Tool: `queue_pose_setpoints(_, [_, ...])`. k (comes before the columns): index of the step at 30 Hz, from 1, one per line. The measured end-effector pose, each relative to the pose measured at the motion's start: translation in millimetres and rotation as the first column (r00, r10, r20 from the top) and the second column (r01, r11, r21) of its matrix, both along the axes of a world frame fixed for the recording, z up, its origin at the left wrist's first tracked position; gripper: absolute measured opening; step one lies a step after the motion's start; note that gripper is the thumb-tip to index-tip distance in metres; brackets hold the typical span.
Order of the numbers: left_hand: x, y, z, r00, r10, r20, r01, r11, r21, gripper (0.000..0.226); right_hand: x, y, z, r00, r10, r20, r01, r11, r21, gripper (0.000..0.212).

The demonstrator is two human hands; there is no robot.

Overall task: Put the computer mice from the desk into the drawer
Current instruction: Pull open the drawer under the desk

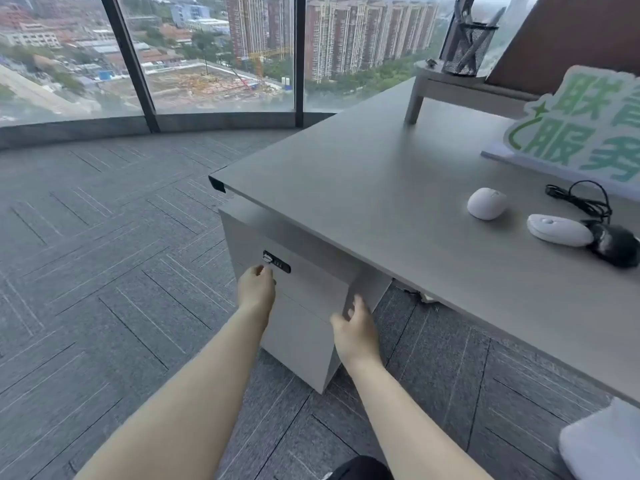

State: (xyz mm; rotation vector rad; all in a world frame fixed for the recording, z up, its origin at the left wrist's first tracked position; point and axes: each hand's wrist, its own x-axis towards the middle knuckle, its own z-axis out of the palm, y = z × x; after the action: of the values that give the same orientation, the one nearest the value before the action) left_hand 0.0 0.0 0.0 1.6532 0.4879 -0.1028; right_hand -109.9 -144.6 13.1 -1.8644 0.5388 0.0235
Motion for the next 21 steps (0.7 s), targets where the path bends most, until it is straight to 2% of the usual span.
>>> queue_pose_setpoints(2, [16,-5,-1,0.995,0.091,-0.039,-0.095,0.99,-0.105,0.025,12,0,-5,0.999,-0.021,0.029,0.021,1.0,-0.004,0.061])
queue_pose_setpoints(4, [32,-10,-1,0.99,0.117,-0.084,-0.13,0.975,-0.178,0.026,18,-1,-10,0.997,-0.064,0.034,0.064,0.998,-0.003,0.057])
queue_pose_setpoints(7, [51,-13,-10,0.974,0.179,-0.14,-0.205,0.957,-0.205,0.027,21,-1,-17,0.99,-0.132,0.055,0.133,0.991,-0.005,0.05])
queue_pose_setpoints(9, [58,-13,-13,0.964,0.199,-0.175,-0.238,0.939,-0.247,0.02,21,1,-17,0.986,-0.151,0.064,0.152,0.988,-0.003,0.049])
queue_pose_setpoints(12, [65,-10,-19,0.947,0.202,-0.248,-0.28,0.898,-0.34,0.029,21,2,-17,0.984,-0.164,0.075,0.165,0.986,-0.003,0.048])
queue_pose_setpoints(17, [65,-5,-19,0.948,0.221,-0.228,-0.289,0.897,-0.334,0.014,18,2,-17,0.983,-0.169,0.067,0.171,0.985,-0.03,0.042])
queue_pose_setpoints(21, [43,11,-19,0.948,0.238,-0.211,-0.297,0.9,-0.32,0.016,3,7,-10,0.987,-0.125,0.105,0.137,0.984,-0.116,0.019])
